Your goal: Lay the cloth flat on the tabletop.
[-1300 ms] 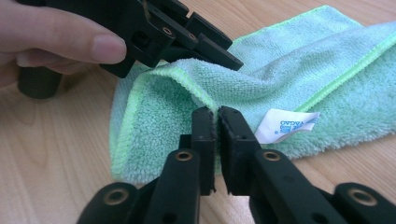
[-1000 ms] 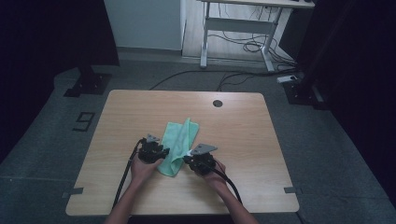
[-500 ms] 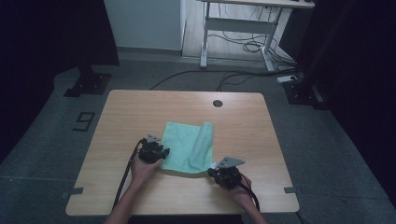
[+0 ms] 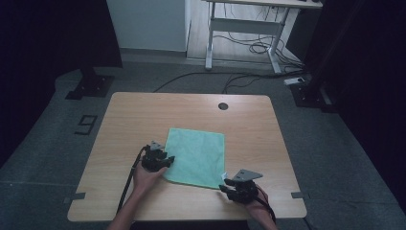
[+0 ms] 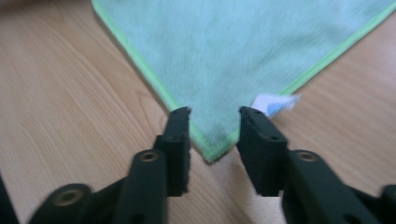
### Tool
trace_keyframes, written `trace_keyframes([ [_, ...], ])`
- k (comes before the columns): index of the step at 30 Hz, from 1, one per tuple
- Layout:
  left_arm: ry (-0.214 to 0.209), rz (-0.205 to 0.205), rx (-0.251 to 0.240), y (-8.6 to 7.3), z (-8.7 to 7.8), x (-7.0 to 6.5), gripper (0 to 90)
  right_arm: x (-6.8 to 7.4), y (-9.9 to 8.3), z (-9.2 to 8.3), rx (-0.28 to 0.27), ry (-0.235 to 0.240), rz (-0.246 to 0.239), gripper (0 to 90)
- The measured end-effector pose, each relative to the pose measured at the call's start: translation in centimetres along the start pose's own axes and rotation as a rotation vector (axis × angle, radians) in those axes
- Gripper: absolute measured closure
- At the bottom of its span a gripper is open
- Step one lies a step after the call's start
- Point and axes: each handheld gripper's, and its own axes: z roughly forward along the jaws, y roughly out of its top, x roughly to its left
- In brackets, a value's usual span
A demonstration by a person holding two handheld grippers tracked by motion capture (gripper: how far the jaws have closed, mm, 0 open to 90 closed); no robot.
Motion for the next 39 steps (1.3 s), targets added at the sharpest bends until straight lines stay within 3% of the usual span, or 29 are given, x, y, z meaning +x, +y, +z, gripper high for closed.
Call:
trace_keyframes([
  [4,-0.002,0.003,-0.003,-0.2,-0.1,-0.1,56.5,-0.3,1.1,-0.6,-0.053,-0.034,0.025,51.6],
  [8,-0.006,0.001,0.000,-0.2,-0.2,-0.2,55.6,-0.7,2.6,1.1,-0.066,-0.047,0.060,46.9],
  [13,-0.015,0.010,0.010,-0.3,-0.3,-0.3,55.3,-0.2,4.3,5.1,-0.025,-0.030,0.071,45.0],
  [18,-0.040,0.010,0.013,-0.7,-0.7,-0.4,55.0,0.4,4.4,7.6,0.069,-0.060,0.051,43.5],
  [26,-0.071,-0.003,0.004,-1.2,-0.8,-1.3,55.7,-0.8,3.5,6.5,0.048,-0.125,0.067,47.9],
  [29,-0.090,0.019,0.015,-1.3,-0.8,-2.1,55.2,-1.4,2.9,5.8,0.046,-0.145,0.065,48.1],
  [34,-0.141,0.046,0.038,-1.3,-0.9,-3.3,53.7,-2.2,1.8,4.4,0.038,-0.140,0.073,49.4],
  [37,-0.110,0.070,-0.007,-0.4,-1.2,-3.0,53.5,-2.2,1.5,3.9,0.041,-0.149,0.079,48.7],
  [39,-0.117,0.059,-0.025,0.6,-1.0,-2.4,53.8,-1.6,1.7,3.7,0.017,-0.139,0.075,50.0],
])
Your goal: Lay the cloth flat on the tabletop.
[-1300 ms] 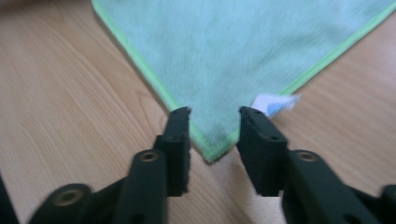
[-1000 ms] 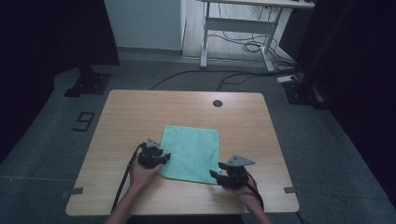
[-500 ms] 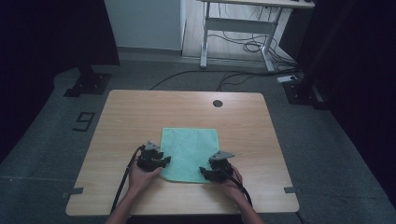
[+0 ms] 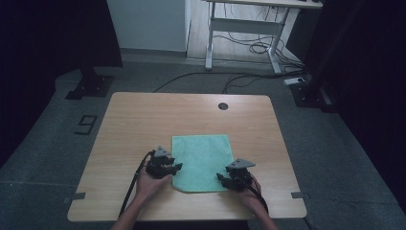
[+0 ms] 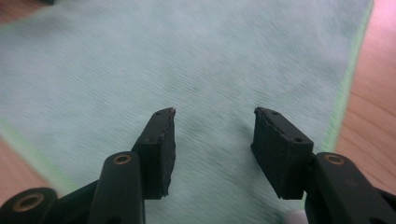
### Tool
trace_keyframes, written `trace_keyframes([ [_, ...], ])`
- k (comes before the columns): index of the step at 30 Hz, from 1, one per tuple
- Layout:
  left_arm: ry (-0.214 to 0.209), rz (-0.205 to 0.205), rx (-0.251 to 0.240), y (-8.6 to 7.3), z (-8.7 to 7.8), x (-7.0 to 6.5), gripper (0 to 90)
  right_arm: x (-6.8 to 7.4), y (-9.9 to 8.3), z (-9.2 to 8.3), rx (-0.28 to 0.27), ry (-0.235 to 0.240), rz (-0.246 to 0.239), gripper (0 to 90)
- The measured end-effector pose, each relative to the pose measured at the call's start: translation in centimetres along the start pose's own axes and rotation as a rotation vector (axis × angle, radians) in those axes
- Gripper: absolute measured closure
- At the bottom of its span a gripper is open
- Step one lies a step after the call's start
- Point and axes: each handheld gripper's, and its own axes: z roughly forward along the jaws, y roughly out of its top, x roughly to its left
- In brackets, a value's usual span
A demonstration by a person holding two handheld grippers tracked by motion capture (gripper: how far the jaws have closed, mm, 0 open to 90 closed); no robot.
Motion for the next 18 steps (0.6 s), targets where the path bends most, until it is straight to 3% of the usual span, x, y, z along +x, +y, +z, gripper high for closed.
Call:
trace_keyframes([
  [4,0.007,-0.008,0.033,1.8,1.7,1.3,54.2,2.9,1.4,-0.1,-0.049,0.076,-0.055,53.1],
  [10,0.032,-0.024,0.063,2.5,3.6,2.4,54.6,8.2,3.7,1.8,-0.042,0.253,-0.139,51.9],
  [15,0.031,-0.034,0.053,2.4,3.9,2.8,55.0,10.8,4.0,4.3,0.022,0.278,-0.206,53.0],
  [17,0.041,-0.022,0.056,2.4,3.9,2.7,55.9,11.1,3.8,5.3,0.070,0.286,-0.222,63.3],
  [18,0.047,-0.018,0.059,2.4,3.9,2.6,56.4,11.2,3.7,5.3,0.059,0.270,-0.224,71.1],
])
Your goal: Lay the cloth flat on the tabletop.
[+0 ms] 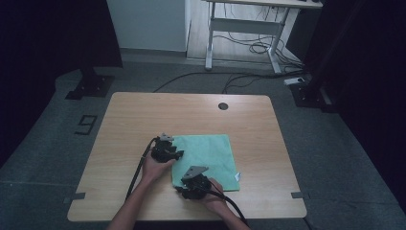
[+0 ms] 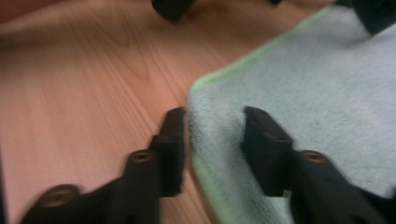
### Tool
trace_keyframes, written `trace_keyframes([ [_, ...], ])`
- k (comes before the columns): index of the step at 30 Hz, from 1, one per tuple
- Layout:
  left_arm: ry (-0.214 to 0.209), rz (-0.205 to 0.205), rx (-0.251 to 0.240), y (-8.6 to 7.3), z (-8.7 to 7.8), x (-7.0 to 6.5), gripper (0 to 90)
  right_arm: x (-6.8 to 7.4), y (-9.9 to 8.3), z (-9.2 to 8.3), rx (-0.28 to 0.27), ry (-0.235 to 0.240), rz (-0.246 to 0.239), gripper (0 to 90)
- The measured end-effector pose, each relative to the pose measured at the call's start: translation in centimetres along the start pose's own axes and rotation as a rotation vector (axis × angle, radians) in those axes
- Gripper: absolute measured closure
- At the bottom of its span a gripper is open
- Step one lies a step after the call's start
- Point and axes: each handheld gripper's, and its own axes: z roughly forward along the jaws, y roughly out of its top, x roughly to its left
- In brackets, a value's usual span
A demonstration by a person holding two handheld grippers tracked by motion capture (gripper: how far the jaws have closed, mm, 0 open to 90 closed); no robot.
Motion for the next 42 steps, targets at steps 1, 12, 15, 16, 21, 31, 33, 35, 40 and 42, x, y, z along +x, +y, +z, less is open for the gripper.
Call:
trace_keyframes([
  [1,0.002,0.000,0.000,0.0,0.0,0.0,56.6,-0.2,0.0,-0.1,-0.003,-0.001,0.019,78.8],
  [12,-0.001,0.005,0.011,0.1,0.0,0.1,57.6,-7.7,-1.1,-2.7,-0.074,-0.039,0.252,78.8],
  [15,-0.008,-0.003,0.016,0.2,0.0,0.1,57.5,-8.3,-1.6,-2.6,-0.051,-0.097,0.249,66.7],
  [16,-0.010,-0.005,0.018,0.2,0.0,0.2,57.5,-8.3,-1.7,-2.7,-0.055,-0.122,0.250,65.1],
  [21,-0.001,-0.001,0.023,0.3,0.0,0.0,57.1,-8.2,-1.5,-3.9,-0.100,-0.182,0.226,63.0],
  [31,-0.012,-0.013,0.022,0.3,0.0,0.2,57.2,-7.5,-0.6,-1.9,-0.045,-0.200,0.158,69.7],
  [33,-0.009,-0.012,0.021,0.3,0.0,0.2,57.2,-7.9,-0.7,-1.9,-0.053,-0.207,0.202,79.9],
  [35,-0.004,-0.010,0.022,0.3,0.0,0.1,57.1,-8.1,-0.9,-2.3,-0.082,-0.182,0.235,86.8],
  [40,-0.005,-0.015,0.018,0.2,0.0,0.1,57.1,-6.9,-1.0,-4.0,-0.150,-0.062,0.232,88.0],
  [42,-0.002,-0.015,0.018,0.3,0.0,0.0,57.0,-6.0,-1.2,-4.3,-0.169,-0.001,0.220,88.0],
])
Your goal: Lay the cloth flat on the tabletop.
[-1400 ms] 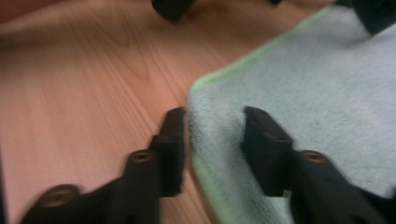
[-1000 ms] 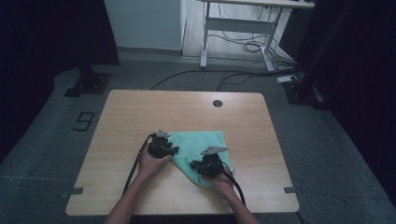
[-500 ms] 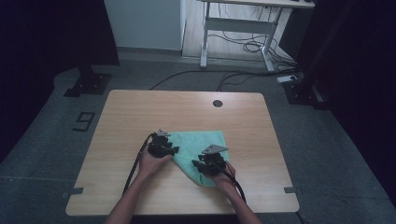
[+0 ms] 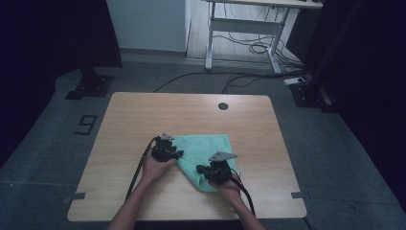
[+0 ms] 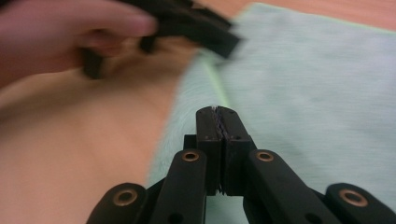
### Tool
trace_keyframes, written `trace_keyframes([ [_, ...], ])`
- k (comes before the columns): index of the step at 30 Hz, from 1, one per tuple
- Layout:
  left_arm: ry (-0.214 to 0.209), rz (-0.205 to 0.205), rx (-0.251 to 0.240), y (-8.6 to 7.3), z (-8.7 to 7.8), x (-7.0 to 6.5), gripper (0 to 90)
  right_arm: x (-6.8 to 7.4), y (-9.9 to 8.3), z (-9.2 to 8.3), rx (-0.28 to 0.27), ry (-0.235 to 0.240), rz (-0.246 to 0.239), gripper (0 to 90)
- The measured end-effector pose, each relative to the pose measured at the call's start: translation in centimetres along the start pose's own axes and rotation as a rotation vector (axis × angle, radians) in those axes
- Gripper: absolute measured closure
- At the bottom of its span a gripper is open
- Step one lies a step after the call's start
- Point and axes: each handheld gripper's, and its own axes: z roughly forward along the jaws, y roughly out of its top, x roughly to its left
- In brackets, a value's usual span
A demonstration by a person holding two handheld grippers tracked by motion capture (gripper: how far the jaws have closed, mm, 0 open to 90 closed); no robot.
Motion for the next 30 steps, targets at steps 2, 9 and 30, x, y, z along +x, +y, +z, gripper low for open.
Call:
trace_keyframes([
  [2,0.002,-0.001,0.001,0.0,0.0,0.0,57.0,1.1,-0.4,0.1,-0.005,0.050,-0.014,88.0],
  [9,-0.002,-0.006,0.002,0.1,0.0,0.0,57.0,5.3,-0.6,2.8,0.011,0.201,-0.068,85.8],
  [30,-0.003,0.000,-0.002,-0.2,-0.1,-0.1,54.6,0.7,-1.3,1.8,0.101,-0.068,-0.069,54.6],
])
